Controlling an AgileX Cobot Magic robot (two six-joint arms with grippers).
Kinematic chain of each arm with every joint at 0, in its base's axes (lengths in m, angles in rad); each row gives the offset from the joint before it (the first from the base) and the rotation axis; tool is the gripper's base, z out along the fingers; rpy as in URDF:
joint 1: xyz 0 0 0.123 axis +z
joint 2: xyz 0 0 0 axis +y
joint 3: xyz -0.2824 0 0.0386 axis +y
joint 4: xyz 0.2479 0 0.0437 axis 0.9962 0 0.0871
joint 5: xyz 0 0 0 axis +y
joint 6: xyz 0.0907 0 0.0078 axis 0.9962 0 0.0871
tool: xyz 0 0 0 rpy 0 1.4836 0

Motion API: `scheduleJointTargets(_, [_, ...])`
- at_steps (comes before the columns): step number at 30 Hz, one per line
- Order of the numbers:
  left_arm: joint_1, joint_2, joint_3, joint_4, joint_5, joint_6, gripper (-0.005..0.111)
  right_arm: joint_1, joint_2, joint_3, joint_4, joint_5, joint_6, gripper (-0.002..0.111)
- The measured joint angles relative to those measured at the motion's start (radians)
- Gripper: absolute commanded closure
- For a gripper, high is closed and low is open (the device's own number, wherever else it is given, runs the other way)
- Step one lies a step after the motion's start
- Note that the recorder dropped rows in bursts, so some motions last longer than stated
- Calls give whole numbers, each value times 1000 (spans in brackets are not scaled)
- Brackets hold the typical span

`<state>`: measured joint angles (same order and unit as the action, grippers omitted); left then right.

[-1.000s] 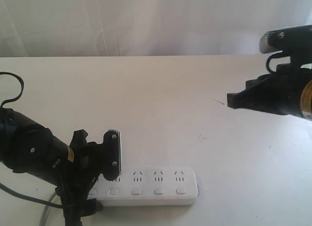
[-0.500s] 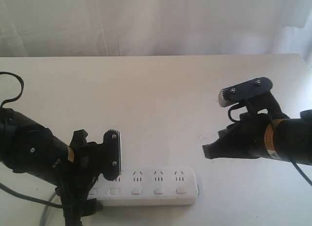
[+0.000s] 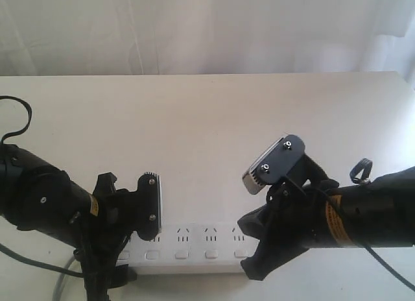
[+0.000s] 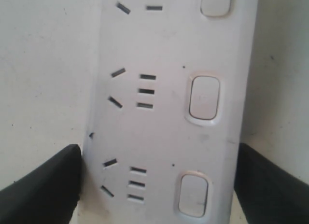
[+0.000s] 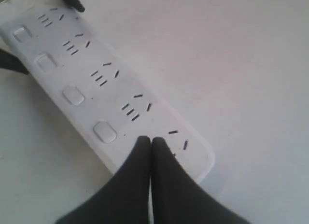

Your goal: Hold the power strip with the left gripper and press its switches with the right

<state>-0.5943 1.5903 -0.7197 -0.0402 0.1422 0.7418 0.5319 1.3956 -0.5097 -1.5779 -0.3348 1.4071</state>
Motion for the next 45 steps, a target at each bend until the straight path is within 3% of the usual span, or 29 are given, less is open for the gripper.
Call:
scheduleJointTargets(10, [-11,0,0,-8,0,0,107,71,59,-62,-29,-93,69,108])
scheduleJointTargets(25, [-11,0,0,-76,2,2,107,146,195,-115,20,-92,110,108])
scheduleJointTargets(35, [-11,5,0,-96,6,0,107,146,227,-116,237,-146,-57,108])
scheduleJointTargets(45, [-11,67,-14,-94,17,2,107,146,278,-116,261,-184,-87,108])
